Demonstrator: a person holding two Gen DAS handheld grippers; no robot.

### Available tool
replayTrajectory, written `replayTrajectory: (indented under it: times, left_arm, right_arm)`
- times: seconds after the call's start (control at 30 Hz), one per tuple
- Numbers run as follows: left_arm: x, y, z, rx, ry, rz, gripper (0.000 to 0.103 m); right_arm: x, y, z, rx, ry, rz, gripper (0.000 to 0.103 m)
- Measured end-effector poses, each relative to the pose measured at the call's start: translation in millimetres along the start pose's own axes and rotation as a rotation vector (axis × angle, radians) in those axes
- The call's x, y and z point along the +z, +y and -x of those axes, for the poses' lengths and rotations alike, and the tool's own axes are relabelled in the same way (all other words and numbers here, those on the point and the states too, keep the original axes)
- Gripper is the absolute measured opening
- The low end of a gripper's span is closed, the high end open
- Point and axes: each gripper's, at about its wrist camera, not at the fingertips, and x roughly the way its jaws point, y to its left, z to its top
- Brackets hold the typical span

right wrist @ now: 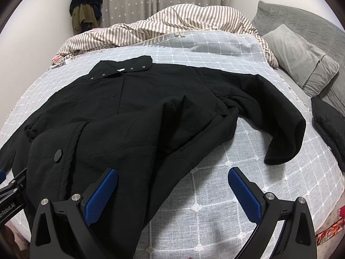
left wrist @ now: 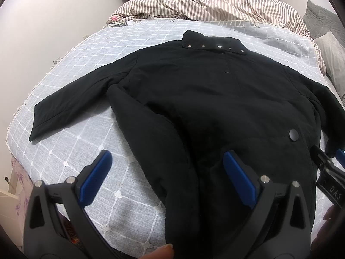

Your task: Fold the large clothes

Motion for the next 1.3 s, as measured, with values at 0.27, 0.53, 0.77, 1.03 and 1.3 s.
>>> replayTrajectory:
  times: [0.27,0.53,0.77,1.03,1.3]
  left_arm:
    - [0.5,3.3,-2.2,-0.003,0.002,0.007,0.102]
    - [5.4,15.8,-4.4,-0.047,-0.001,0.027,0.102]
    - [11.9,37.6,-7.1,-0.22,-0.013,0.043,0.102]
    - [7.7,62.9,-26.5,-0.345,0.056,0.06,0.102]
    - [-12.7,65.8,-46.2,-0.489,0.165,0.069,0.092]
  right_arm:
    - [0.1,0.3,-2.1,0.007,0.006,-0.009,0.103]
    - [6.0,-7.2,-4.0,0.038,-0.001,-0.031,0.103]
    - [12.5,-32.6,-10.8,0.107,-0.02,-0.077,0.103]
    - [10.3,-70.5,-28.7,0.233,0.08,-0.19,0.103]
    - [-16.5,-93.0,-71.5,0.469,0.305,-0.449,0.097]
